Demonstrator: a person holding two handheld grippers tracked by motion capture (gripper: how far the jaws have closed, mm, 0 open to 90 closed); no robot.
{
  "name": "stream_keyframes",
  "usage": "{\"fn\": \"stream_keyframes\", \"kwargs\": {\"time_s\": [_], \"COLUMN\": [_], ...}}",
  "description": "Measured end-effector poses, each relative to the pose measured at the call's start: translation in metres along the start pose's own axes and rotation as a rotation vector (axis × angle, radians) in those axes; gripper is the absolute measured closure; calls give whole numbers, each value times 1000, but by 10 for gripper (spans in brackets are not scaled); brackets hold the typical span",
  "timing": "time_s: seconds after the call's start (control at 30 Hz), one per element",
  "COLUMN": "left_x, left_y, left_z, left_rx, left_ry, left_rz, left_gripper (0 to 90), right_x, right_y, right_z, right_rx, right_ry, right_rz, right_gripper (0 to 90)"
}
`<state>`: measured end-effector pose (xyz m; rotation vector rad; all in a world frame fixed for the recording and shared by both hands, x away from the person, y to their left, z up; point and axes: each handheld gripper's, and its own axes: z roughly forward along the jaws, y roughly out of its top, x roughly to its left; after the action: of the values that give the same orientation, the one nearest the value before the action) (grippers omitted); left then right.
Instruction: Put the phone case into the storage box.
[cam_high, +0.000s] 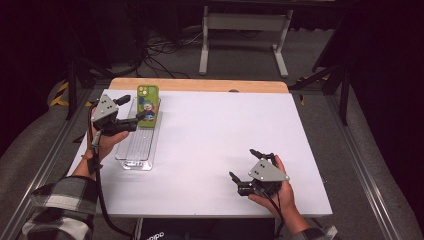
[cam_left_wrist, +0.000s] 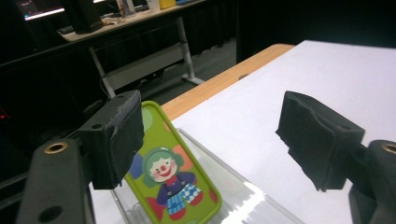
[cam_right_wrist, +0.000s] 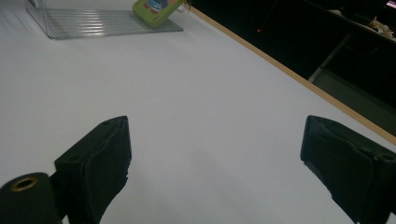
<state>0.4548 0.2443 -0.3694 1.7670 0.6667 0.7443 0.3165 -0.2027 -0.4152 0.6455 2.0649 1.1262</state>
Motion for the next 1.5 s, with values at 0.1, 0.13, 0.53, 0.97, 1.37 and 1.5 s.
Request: {"fn": "stream_keyframes", "kwargs": {"time_s": [0.1,0.13,0.53,0.97,1.37,1.5], "left_x": [-4,-6,-19,-48,-67,-75], "left_y": [0,1,0,1,-5,-7], "left_z": [-3,-4,-12,-22,-28,-31], "left_rx": [-15,-15,-67,-77,-71,-80], "left_ry": [-6,-12,-31,-75,-90,-92], "left_rz": [-6,-5,-31,18,61,74], "left_gripper": [197,193,103,64,61,64], "right_x": [0,-1,-2,-3,-4,-5], "right_y": [1,1,0,2,4,5], "right_z": [-1,-1,-2,-3,0,2], "right_rx": [-5,-4,-11,-21,-33,-38], "right_ry": [-5,-8,-21,-20,-13,-5], "right_rz": [0,0,-2,-5,-9,-9], "right_gripper": [92,92,92,92,91,90]}}
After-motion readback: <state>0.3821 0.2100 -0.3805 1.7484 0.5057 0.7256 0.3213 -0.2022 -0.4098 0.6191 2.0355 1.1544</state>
